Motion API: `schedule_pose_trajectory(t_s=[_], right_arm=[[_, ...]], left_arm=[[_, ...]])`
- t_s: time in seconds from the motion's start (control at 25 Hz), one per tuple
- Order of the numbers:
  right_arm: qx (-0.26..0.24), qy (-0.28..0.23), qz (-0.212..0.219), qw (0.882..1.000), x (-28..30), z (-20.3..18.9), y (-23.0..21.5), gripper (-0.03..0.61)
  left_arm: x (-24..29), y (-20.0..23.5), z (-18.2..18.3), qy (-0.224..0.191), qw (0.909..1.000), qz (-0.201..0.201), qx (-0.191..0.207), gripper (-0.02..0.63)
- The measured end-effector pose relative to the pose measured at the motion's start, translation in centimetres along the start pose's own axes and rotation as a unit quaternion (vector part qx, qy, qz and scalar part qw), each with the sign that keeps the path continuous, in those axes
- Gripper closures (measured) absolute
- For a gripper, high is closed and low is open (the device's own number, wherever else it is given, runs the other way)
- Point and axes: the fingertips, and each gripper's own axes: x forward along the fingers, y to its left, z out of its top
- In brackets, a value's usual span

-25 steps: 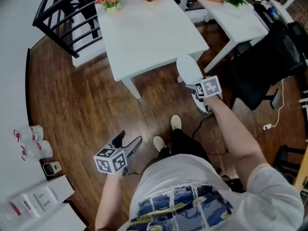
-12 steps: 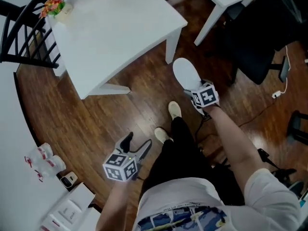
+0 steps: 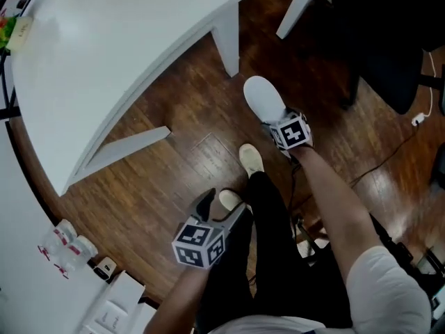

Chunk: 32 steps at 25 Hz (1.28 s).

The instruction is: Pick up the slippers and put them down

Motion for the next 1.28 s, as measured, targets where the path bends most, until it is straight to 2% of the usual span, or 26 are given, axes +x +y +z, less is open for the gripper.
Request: schedule_pose_trajectory(t_s=[0.36, 0.64, 0.96, 1.08, 1.28], right_arm=[[-0.019, 0.022, 0.005, 1.0, 20.3, -6.3, -4.8, 0.117], [-0.027, 0.028, 0.003, 0.999, 31.3, -9.5, -6.2, 0.117], [-0.012, 0.03, 0.015, 0.999, 36.2, -11.4, -7.0, 0.099], [-0.017, 0.028, 0.012, 0.999, 36.1, -11.8, -7.2, 0.089], [-0.014, 0.034, 0.012, 0.999, 33.7, -11.6, -7.3, 0.087]], left_arm=[[17.2, 8.6, -2.8, -0.007, 0.9999, -0.005, 0.014, 0.236], [26.1, 14.0, -5.6, 0.01, 0.9997, -0.012, 0.016, 0.236], [31.5, 17.8, -6.3, 0.019, 0.9998, 0.005, 0.005, 0.236], [32.1, 18.1, -6.5, 0.022, 0.9997, 0.005, -0.013, 0.236], [31.0, 16.7, -5.6, 0.019, 0.9997, 0.003, -0.016, 0.236]])
